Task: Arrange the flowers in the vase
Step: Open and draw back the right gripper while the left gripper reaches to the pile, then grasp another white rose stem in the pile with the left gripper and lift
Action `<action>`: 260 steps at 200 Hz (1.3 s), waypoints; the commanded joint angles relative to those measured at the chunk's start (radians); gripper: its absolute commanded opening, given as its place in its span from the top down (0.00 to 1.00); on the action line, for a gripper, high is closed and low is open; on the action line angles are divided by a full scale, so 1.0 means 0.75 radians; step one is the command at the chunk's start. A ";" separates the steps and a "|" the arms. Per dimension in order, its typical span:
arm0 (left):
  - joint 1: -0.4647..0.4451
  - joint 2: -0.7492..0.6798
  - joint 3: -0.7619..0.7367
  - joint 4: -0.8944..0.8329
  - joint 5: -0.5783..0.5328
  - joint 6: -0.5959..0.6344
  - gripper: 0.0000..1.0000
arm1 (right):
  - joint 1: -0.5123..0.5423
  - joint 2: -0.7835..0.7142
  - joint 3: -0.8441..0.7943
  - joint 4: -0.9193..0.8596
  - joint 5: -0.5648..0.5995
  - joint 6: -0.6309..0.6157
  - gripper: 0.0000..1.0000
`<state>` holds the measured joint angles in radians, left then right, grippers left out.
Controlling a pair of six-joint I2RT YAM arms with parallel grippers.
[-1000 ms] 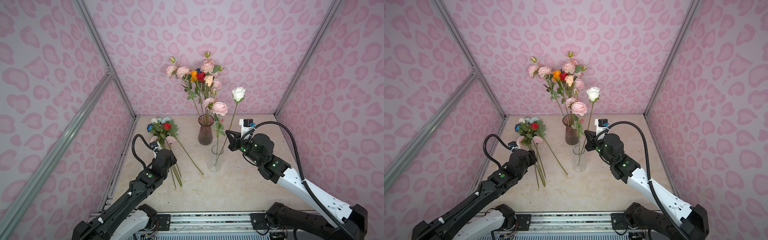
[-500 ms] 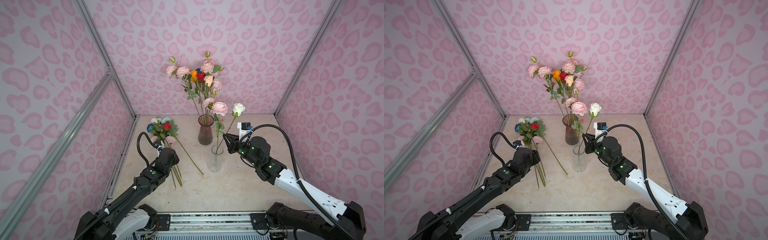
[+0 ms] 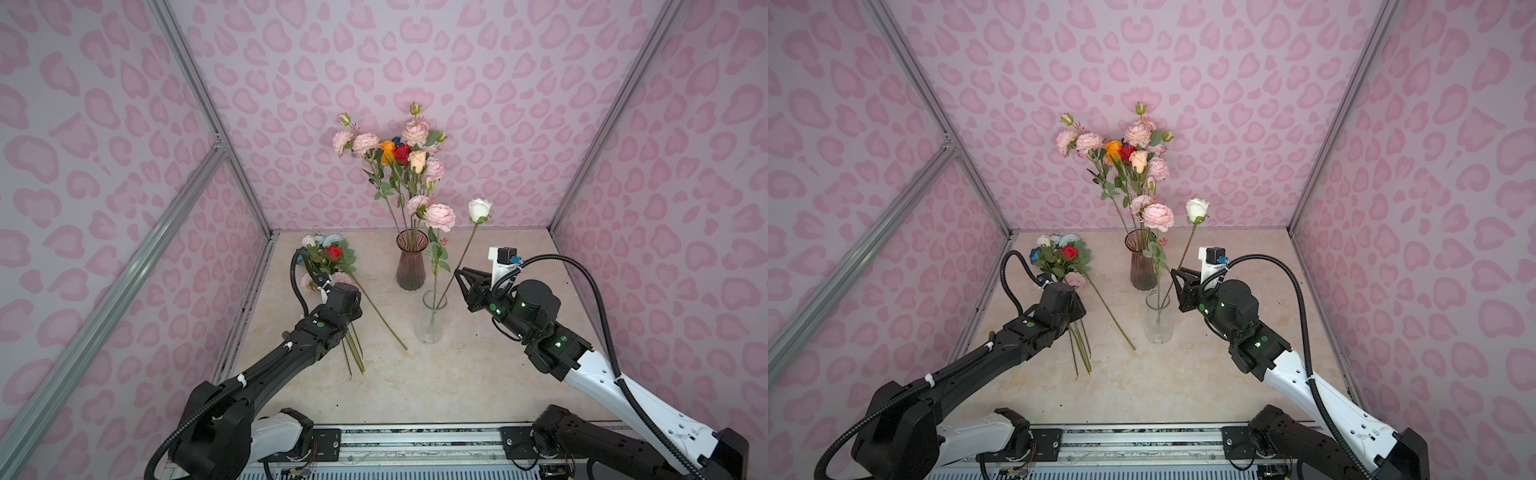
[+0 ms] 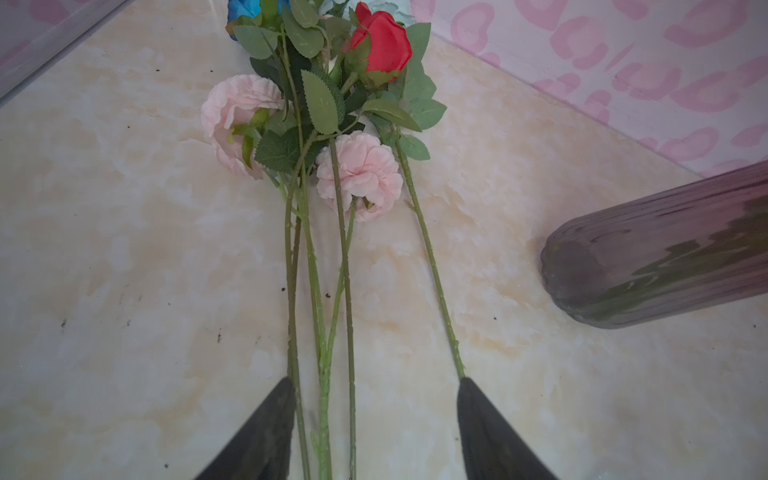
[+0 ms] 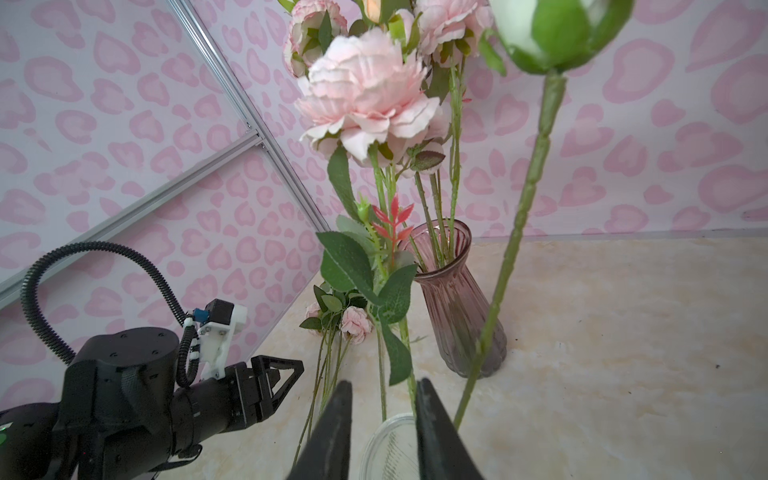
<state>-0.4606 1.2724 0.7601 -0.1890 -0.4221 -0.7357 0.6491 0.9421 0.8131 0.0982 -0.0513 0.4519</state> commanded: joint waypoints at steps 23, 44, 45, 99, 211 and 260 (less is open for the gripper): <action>0.116 0.107 0.061 0.015 0.051 -0.035 0.45 | 0.006 -0.053 -0.024 -0.044 0.043 -0.049 0.72; 0.131 0.144 0.085 0.027 0.055 -0.012 0.46 | 0.006 -0.055 -0.019 -0.052 0.036 -0.066 0.72; 0.131 0.146 0.086 0.027 0.055 -0.012 0.46 | 0.007 -0.055 -0.019 -0.053 0.035 -0.068 0.72; 0.165 0.374 0.262 0.037 0.207 0.064 0.61 | 0.007 -0.175 -0.057 -0.093 0.072 -0.083 0.73; 0.245 0.715 0.485 -0.108 0.032 0.050 0.73 | 0.006 -0.231 -0.120 -0.111 0.105 -0.092 0.74; 0.256 0.776 0.492 -0.034 0.107 0.125 0.76 | 0.005 -0.231 -0.141 -0.100 0.115 -0.091 0.75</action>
<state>-0.2714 1.8404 1.1164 -0.2512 -0.3672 -0.6796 0.6525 0.7673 0.7132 -0.0040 0.0257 0.3882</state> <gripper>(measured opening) 0.240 0.256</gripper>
